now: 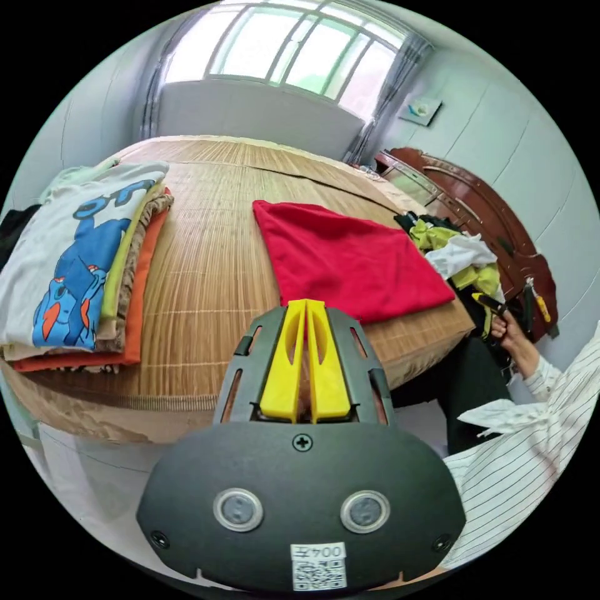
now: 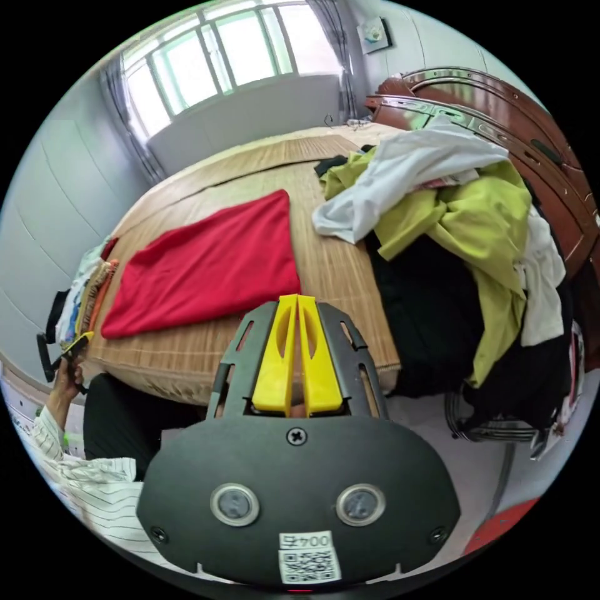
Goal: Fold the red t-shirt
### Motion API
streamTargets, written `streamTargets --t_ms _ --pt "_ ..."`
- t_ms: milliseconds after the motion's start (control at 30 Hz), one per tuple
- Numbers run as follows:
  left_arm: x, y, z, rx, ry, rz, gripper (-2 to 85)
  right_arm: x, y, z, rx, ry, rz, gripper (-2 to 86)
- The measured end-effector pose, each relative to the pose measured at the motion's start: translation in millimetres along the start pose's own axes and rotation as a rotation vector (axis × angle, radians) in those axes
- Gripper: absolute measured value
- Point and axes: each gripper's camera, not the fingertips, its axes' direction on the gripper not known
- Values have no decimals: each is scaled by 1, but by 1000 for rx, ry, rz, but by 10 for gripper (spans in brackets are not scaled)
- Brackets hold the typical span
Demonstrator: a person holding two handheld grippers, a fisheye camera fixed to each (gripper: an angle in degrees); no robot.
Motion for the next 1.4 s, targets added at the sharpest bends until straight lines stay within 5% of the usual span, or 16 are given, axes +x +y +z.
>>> streamTargets --t_ms 233,467,833,967,1133,1400 --pt "52 22 35 -210 -353 104 6 -38 -4 33 -359 251 -177 -8" --pt "64 27 55 -266 -310 108 5 -57 -5 81 -529 267 -227 -6" --pt "61 47 56 -201 -255 39 12 -67 6 82 -480 259 -212 -2" --pt "75 51 51 -165 -161 161 41 -81 1 35 -218 27 -84 25" --pt "63 51 61 -137 -96 242 107 -110 -30 40 -168 -141 20 60" --pt "20 39 54 -76 80 300 125 -144 -64 99 -337 43 15 54"
